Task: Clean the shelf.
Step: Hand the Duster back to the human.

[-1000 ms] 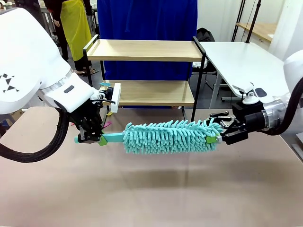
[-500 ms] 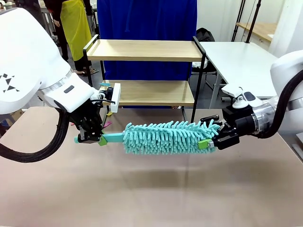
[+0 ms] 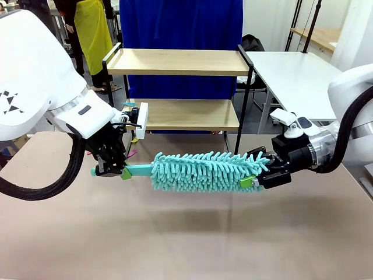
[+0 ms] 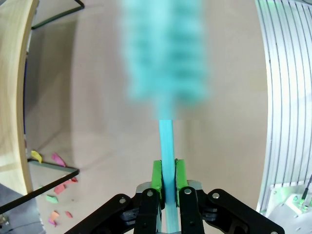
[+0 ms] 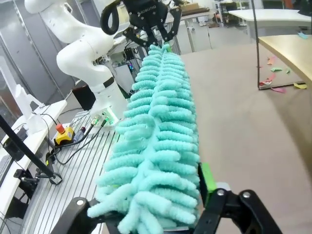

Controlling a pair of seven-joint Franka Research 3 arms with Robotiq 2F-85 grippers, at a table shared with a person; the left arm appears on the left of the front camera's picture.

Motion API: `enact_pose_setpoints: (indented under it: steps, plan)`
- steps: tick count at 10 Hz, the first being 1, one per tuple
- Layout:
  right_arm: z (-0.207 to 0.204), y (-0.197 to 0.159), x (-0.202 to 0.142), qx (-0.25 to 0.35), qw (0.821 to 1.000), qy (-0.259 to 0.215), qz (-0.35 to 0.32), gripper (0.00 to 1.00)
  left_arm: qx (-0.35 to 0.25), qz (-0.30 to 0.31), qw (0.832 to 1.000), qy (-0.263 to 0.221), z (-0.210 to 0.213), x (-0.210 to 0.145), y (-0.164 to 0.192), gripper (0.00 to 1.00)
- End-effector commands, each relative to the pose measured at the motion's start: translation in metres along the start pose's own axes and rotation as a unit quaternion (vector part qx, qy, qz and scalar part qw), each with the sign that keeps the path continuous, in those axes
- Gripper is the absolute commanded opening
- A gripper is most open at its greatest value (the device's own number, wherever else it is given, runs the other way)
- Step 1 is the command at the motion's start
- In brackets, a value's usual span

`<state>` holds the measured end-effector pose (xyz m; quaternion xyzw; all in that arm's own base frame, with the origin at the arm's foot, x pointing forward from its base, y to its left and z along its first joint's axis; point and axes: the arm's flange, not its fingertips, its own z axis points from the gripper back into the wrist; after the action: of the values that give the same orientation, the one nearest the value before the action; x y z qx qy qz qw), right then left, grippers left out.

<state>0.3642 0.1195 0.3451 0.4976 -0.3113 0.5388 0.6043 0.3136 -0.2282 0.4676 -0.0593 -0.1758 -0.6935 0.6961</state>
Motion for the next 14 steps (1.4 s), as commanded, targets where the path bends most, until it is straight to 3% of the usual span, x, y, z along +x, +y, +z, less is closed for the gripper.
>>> enact_pose_setpoints:
  steps: [1, 2, 12, 13, 14]
  plan:
    - [-0.01, 0.039, -0.012, 0.002, 1.0, 0.02, 0.021, 0.36, 0.002, -0.001, 1.0, -0.005, 0.003, 0.0, -0.001, 0.13]
    - [-0.01, 0.038, -0.012, 0.002, 0.999, 0.022, 0.024, 0.0, 0.002, -0.001, 1.0, -0.005, 0.003, 0.0, -0.001, 0.13]
    - [-0.01, 0.035, -0.004, 0.004, 0.999, 0.027, 0.039, 0.0, 0.002, -0.001, 1.0, -0.005, 0.003, 0.0, -0.001, 0.13]
    - [0.001, 0.002, 0.002, 0.004, 1.0, 0.018, 0.026, 0.0, -0.001, -0.001, 1.0, 0.001, 0.0, 0.0, -0.001, 0.69]
    - [0.001, 0.002, 0.002, 0.004, 1.0, 0.018, 0.026, 0.0, -0.006, -0.003, 1.0, -0.017, 0.005, -0.003, -0.01, 0.7]
